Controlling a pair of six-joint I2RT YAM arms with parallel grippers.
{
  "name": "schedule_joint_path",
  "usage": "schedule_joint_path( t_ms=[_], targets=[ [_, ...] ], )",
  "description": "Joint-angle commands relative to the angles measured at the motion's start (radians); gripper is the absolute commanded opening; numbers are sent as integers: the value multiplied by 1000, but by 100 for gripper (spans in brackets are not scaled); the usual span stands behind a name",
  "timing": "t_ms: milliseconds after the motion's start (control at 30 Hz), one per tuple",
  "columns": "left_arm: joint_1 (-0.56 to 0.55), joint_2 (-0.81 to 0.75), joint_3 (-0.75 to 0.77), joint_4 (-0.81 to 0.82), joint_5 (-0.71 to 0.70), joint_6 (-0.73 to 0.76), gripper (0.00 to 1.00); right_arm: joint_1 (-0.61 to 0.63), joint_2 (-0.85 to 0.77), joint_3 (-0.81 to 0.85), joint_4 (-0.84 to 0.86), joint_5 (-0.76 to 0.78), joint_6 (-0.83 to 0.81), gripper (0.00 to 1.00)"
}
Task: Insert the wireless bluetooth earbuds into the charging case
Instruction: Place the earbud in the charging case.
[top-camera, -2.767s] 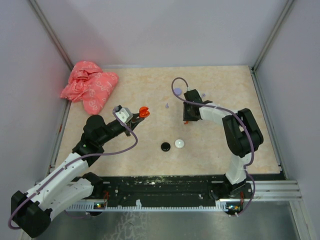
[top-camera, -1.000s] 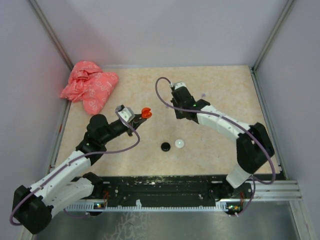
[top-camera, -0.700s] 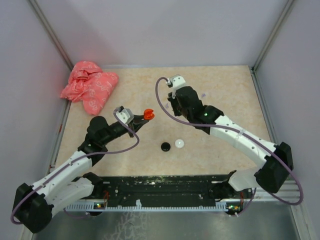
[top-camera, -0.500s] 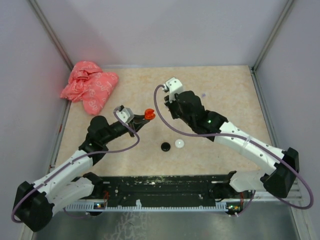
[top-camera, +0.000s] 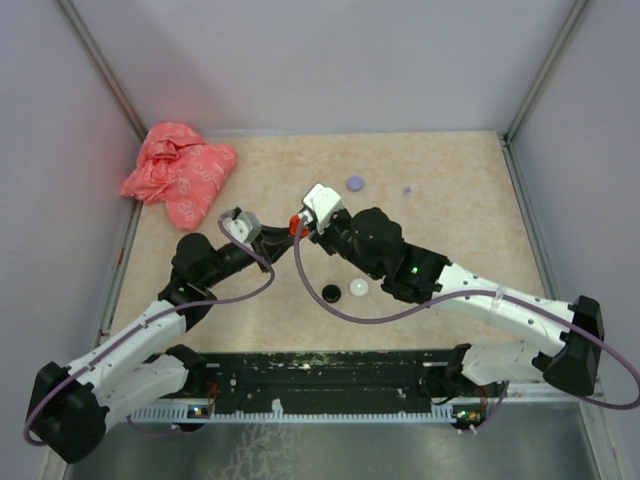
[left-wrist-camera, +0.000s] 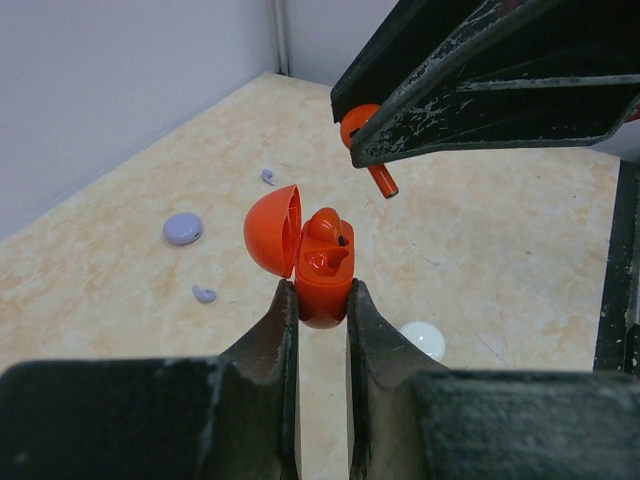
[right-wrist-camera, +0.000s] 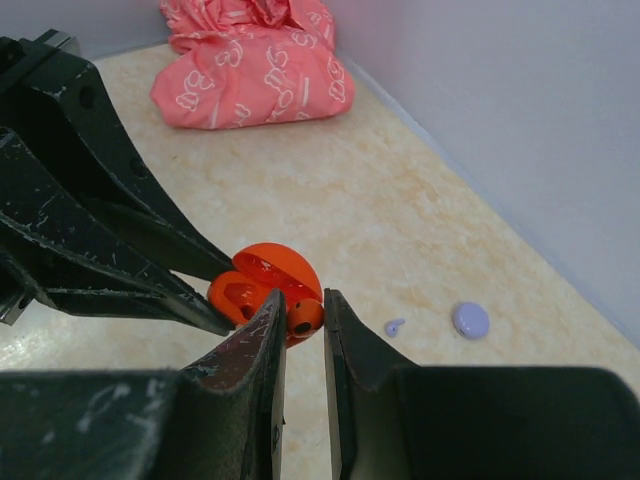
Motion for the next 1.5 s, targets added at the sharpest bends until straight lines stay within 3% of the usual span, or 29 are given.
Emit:
schedule_joint_path(
  t_ms=[0,367,1167,1467],
  targets=[
    [9,-10,-13,56,29,-30,1,27,-10,-9,131,-30,-50,1],
    [12,-12,-19,97,54,-90,1,43,22,-42,207,-63,-100,1],
    [14,-15,-8,95,48,-151,1,75,27,-84,218,33,-215,1],
    [14,-16,5,68,-9,-199,0,87,13,-96,201,-42,-243,1]
  ],
)
